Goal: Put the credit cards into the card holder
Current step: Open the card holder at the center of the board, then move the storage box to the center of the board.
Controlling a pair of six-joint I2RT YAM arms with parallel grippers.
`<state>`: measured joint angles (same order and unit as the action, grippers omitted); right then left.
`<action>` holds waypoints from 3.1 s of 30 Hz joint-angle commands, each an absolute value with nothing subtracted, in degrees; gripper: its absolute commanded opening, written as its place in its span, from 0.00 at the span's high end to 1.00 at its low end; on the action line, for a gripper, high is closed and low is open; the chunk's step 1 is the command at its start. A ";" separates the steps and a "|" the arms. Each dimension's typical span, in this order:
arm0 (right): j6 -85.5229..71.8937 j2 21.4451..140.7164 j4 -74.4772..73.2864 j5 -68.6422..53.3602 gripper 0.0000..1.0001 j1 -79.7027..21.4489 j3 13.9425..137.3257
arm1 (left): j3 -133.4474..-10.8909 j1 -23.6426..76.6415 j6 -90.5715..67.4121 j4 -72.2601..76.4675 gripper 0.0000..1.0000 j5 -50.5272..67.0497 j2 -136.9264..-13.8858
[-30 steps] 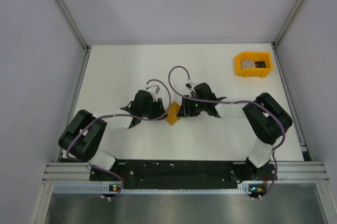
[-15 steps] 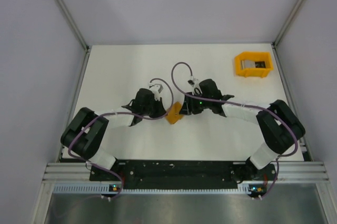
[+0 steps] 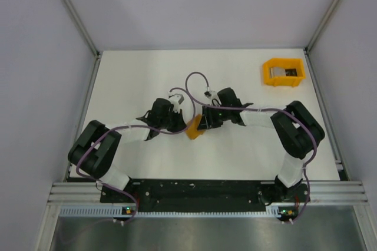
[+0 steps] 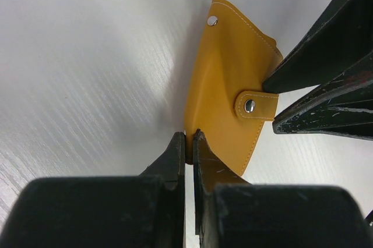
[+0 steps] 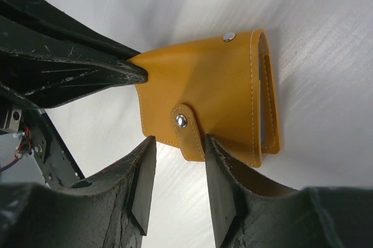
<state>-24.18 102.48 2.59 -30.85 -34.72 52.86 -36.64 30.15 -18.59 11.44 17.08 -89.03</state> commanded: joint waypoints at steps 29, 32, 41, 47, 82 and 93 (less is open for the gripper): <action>-25.49 106.45 21.41 -44.37 1.00 -38.14 47.83 | -34.28 30.41 -26.36 15.12 1.00 11.62 -89.91; -21.72 104.33 23.47 -46.58 1.00 -38.23 46.41 | -34.28 30.24 -30.40 13.54 1.00 7.31 -89.82; -17.58 103.71 24.88 -52.82 1.00 -38.23 43.42 | -35.77 29.62 -34.45 8.09 1.00 0.79 -90.62; -17.49 103.98 27.77 -56.78 1.00 -38.32 41.93 | -35.68 29.44 -35.07 8.53 1.00 1.58 -91.05; -47.70 99.13 17.12 -20.83 0.45 -37.09 44.12 | -29.43 29.27 -29.80 10.55 0.25 1.58 -69.34; -44.21 108.80 15.12 -24.16 0.43 -36.39 58.96 | -25.14 29.18 -30.58 16.43 0.24 2.02 -76.11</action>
